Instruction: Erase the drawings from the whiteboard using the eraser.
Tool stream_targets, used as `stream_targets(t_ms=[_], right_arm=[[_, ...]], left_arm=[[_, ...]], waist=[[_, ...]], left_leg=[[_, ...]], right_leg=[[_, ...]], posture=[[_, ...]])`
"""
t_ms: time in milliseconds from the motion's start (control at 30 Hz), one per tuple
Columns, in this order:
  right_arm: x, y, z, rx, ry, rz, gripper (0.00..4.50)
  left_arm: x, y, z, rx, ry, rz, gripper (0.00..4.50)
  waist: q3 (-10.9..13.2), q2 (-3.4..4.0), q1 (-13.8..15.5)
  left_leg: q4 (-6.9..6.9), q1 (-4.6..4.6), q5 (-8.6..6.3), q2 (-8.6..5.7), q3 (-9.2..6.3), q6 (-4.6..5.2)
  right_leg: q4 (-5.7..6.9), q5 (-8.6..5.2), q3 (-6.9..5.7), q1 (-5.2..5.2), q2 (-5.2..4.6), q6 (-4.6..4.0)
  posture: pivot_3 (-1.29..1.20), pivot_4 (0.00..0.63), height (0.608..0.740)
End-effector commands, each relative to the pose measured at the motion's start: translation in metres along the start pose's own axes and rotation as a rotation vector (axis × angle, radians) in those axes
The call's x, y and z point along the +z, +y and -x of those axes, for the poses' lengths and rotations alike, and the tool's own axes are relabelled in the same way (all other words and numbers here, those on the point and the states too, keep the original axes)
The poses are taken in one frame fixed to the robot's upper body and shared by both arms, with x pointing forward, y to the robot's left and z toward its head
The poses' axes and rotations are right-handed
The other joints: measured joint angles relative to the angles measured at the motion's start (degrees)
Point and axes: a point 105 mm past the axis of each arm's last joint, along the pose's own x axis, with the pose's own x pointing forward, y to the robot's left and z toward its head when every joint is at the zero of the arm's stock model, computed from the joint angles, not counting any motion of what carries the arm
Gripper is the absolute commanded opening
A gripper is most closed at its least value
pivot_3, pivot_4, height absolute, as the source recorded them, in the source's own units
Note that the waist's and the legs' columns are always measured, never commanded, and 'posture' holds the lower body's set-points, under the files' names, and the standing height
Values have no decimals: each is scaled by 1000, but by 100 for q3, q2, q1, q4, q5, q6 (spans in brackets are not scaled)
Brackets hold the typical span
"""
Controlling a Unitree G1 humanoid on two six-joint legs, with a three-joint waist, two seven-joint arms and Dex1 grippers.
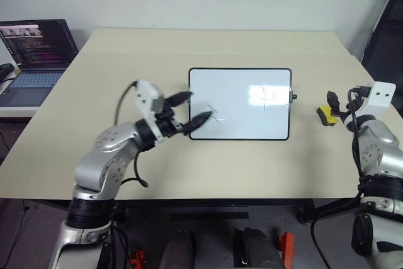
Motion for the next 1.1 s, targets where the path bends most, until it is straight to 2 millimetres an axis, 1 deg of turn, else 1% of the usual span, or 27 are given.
stream_targets(t_ms=[33,167,233,300,400,633,1100], right_arm=[[12,-6,-3,38,10,46,4467],[1,-9,-4,94,78,73,4467],[-7,-11,-5,106,109,84,4467],[-14,-11,-7,118,135,98,4467],[-24,-9,-9,135,169,114,4467],[-36,-2,-15,166,192,103,4467],[-51,-6,-17,134,238,40,4467]], left_arm=[[-5,-22,-18,-163,25,40,4500],[-12,-33,-48,-235,2,78,4500],[-17,-42,-61,-290,12,83,4500],[-18,-50,-69,-331,7,91,4500],[-19,-57,-78,-357,4,91,4500],[-20,-58,-77,-364,10,86,4500],[-19,-56,-68,-336,17,86,4500]], waist=[[0,0,-24],[0,0,-28],[0,0,-17],[0,0,-23],[1,1,-27],[1,2,-25],[1,2,-27]], left_leg=[[0,0,0,-1,1,0],[3,2,0,0,2,1],[5,2,0,-2,2,1],[5,1,0,-3,5,1],[3,1,0,-3,6,1],[5,1,0,-3,5,1],[5,1,0,-3,5,1]], right_leg=[[0,0,2,0,0,0],[1,0,2,0,2,0],[2,0,3,1,2,1],[0,1,7,1,2,3],[-1,0,9,-1,2,2],[2,0,10,-1,2,4],[2,1,11,-1,1,2]], posture=[[0,150,740],[0,150,740],[0,150,740],[0,150,740],[0,150,740],[0,150,740],[0,150,740]])
